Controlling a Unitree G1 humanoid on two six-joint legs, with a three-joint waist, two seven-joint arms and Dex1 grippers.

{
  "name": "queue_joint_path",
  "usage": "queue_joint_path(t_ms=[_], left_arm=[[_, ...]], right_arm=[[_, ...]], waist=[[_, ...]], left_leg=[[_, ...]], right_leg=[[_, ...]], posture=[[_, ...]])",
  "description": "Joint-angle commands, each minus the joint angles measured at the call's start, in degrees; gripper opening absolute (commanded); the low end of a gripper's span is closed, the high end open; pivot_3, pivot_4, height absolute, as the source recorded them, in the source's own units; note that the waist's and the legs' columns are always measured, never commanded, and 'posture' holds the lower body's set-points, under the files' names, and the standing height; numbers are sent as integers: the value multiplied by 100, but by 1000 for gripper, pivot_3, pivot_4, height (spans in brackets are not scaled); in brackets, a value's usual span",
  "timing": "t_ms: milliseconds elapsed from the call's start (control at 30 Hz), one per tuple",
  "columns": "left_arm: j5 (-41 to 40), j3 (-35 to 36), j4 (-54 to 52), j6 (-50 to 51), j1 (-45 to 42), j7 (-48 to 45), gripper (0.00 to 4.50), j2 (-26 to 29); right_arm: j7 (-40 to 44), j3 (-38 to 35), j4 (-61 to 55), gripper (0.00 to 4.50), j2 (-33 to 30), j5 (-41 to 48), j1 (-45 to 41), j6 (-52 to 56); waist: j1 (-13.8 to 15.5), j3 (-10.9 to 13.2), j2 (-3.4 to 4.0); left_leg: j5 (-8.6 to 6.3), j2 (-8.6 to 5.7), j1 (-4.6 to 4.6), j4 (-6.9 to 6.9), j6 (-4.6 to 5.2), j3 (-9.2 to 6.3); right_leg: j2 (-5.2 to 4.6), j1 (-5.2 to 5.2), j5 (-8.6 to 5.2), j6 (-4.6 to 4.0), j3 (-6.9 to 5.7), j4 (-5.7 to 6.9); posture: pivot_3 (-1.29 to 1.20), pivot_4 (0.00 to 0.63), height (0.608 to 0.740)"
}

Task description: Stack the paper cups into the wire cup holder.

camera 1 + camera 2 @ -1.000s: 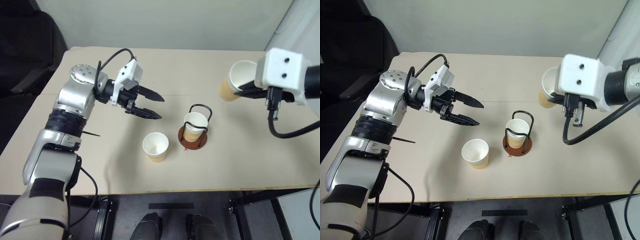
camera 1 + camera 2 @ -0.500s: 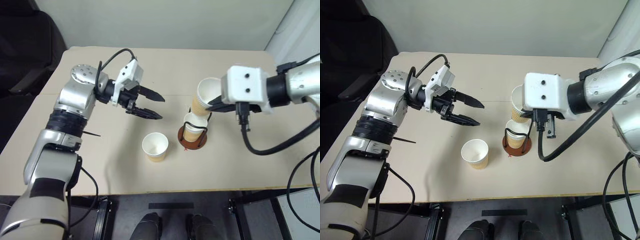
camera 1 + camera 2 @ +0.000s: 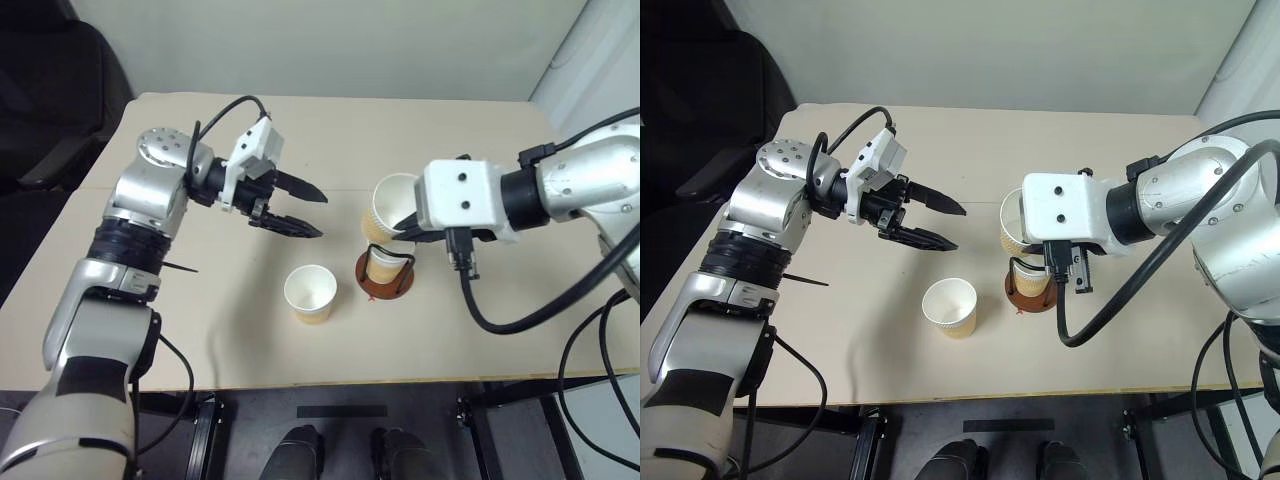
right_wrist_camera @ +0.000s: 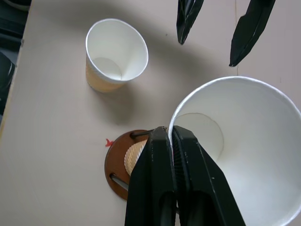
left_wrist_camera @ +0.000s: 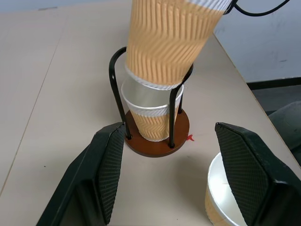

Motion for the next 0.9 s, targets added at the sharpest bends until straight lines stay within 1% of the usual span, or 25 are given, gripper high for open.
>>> queue_joint_path(t_ms=[33,500,867,900], left_arm=[[-96,113,-197,25,-33,-174,3287,48],[-105,103,-229,44,-19,-174,3287,47],[-90,108,-242,44,-6,-174,3287,35],[-88,109,-246,47,-5,-174,3287,35]], right_arm=[[61,-62,84,39,-87,-167,-32,-205],[238,7,217,39,-52,-344,89,-387],[212,420,457,39,131,-978,430,-918],[207,418,491,207,181,-1005,429,-935]], waist=[[-1,0,0],[-1,0,0],[-1,0,0],[-1,0,0]], left_leg=[[0,0,0,1,0,0],[0,0,-2,-2,0,1],[0,0,-2,0,0,1],[0,0,-2,0,0,1]], right_leg=[[0,0,0,0,0,0],[0,-2,0,0,0,0],[0,-2,0,0,1,0],[0,-2,0,0,1,0]], posture=[[0,150,740],[0,150,740],[0,150,740],[0,150,740]])
